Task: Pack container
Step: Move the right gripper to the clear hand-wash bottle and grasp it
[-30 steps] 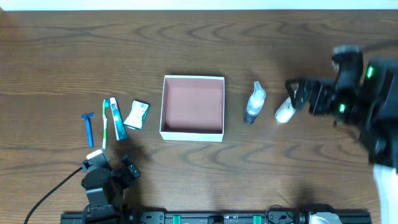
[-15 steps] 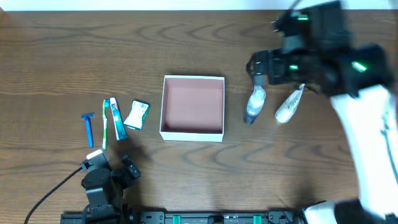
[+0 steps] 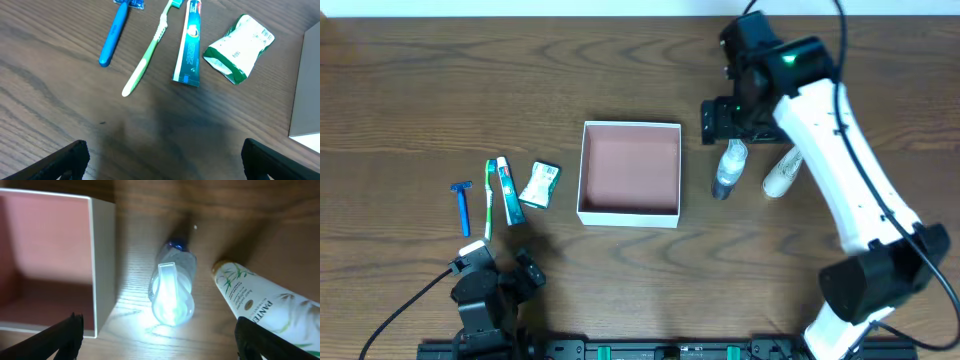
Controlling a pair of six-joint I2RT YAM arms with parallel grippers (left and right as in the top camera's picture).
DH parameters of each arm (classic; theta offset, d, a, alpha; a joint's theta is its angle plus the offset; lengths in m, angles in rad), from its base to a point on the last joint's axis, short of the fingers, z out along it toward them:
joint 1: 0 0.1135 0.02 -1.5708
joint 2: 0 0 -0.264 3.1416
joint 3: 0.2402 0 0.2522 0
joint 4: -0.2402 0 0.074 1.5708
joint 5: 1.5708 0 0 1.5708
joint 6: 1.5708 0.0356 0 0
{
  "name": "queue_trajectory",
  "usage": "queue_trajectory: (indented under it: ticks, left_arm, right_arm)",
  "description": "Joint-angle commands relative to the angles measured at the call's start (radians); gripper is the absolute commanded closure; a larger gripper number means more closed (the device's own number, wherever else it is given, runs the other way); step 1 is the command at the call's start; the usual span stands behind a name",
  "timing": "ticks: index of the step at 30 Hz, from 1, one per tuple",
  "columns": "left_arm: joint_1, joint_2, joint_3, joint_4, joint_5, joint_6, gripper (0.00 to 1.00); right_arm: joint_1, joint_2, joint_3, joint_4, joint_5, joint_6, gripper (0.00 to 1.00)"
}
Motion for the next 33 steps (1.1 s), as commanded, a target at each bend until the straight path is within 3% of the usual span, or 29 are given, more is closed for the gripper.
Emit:
queue_trajectory:
  ticks: [1,10,20,23,30,33]
  left_arm:
    - [-0.002,-0.007,-0.019,-0.014,-0.001,0.017,0.02]
    - [-0.002,-0.007,-0.019,-0.014,0.000,0.017,0.02]
    - [-0.002,-0.007,-0.019,-0.014,-0.001,0.017,0.02]
    - [-0.002,-0.007,-0.019,-0.014,-0.001,0.017,0.02]
    - [-0.002,-0.007,-0.019,-0.014,-0.001,0.017,0.02]
    - [-0.002,-0.007,-0.019,-0.014,-0.001,0.017,0.02]
  right_arm:
    - [0.006,0.039,0.000,-0.005,0.090,0.057,0.04]
    - [0.000,0.050,-0.093,0.026,0.028,0.057,0.04]
    - [-0.011,0.050,-0.261,0.175,0.020,0.081,0.04]
    - [-0.013,0.050,-0.278,0.210,0.019,0.079,0.10]
    - [-0.013,0.050,-0.294,0.230,0.065,0.098,0.41]
    - [-0.013,0.050,-0.294,0.225,0.072,0.098,0.46]
